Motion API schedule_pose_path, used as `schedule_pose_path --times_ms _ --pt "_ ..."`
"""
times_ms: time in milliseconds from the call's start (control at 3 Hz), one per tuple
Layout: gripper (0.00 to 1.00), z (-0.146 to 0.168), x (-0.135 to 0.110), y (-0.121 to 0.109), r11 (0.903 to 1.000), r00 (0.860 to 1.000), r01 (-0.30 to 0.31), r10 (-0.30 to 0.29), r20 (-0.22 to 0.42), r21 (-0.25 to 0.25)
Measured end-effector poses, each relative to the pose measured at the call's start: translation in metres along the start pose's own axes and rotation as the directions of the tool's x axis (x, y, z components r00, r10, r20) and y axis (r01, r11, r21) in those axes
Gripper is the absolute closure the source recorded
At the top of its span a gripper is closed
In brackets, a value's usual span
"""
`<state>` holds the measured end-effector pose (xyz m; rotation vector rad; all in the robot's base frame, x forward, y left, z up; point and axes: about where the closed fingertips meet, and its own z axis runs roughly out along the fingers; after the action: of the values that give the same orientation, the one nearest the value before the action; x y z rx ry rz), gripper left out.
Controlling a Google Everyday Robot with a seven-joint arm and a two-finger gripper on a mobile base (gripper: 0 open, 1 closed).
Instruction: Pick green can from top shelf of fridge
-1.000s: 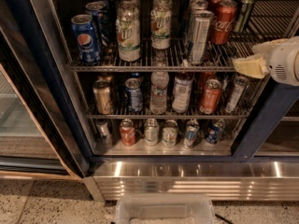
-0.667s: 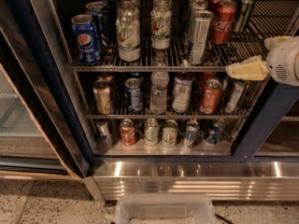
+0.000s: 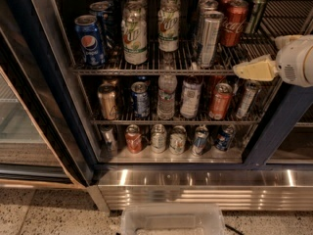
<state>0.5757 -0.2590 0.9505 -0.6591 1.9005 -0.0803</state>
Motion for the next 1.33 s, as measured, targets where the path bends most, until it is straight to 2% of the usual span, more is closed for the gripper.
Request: schedule_pose_path --times_ms 667,1333 --pt "0.31 0.009 -0.012 -0.008 0.9989 0.999 -0.017 0.015 0.032 0.045" --pt "0.33 0.03 -0.008 -0.019 0.9927 0.997 -0.064 0.06 0.04 0.102"
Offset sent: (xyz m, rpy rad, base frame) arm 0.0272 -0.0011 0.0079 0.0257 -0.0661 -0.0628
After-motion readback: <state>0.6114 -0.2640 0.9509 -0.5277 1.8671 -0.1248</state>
